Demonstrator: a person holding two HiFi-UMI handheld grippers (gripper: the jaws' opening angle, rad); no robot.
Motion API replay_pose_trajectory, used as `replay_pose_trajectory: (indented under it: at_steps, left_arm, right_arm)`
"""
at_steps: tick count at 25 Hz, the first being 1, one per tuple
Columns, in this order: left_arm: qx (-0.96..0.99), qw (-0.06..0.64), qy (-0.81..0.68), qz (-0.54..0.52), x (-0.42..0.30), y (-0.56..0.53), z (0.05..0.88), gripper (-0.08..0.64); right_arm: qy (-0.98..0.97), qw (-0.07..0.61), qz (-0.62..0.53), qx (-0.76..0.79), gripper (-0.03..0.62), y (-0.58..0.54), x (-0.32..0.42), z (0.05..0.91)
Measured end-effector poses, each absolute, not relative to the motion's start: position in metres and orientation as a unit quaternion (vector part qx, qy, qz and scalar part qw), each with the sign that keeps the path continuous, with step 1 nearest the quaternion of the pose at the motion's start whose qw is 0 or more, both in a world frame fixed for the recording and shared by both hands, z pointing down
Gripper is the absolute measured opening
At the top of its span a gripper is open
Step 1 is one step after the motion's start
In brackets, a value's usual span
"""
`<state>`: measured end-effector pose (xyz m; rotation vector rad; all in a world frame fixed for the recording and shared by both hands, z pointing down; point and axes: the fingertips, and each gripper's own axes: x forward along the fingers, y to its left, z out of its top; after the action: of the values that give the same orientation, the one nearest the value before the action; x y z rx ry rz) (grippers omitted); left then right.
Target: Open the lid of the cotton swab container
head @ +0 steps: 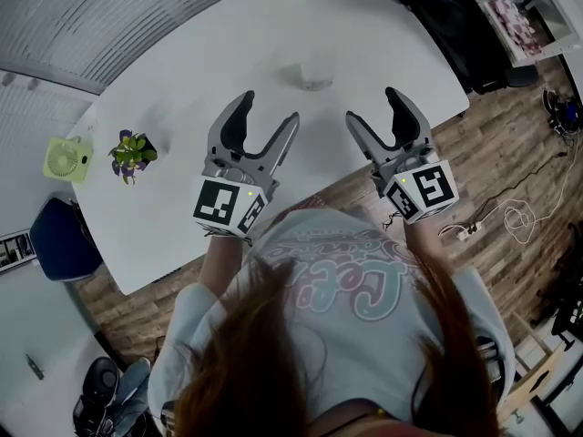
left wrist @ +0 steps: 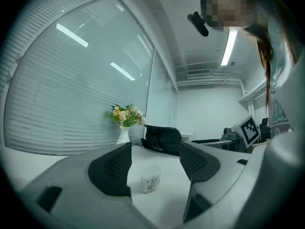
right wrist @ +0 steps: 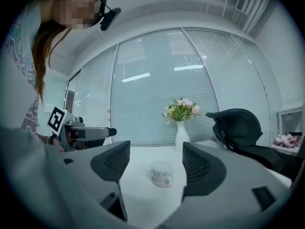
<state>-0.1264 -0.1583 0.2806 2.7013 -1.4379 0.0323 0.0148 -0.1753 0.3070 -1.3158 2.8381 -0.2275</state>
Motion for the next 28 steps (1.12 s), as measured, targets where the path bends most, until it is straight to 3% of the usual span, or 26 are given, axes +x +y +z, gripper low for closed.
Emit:
replay_pose_trajectory:
  at_steps: [14, 28]
  left_arm:
    - [0.895, 0.050, -0.442, 0.012, -0.119, -0.193, 0.296, 0.285]
    - [0.913, 0.032, -0.398, 0.077, -0.092, -0.223, 0.340, 0.285]
  right_arm:
    - [0.901, -0.004, -0.070, -0.428, 0.331, -0.207, 0.015, 0.314]
    - [0.913, -0.019, -0.076, -0.400, 0.331, -0.232, 0.024, 0.320]
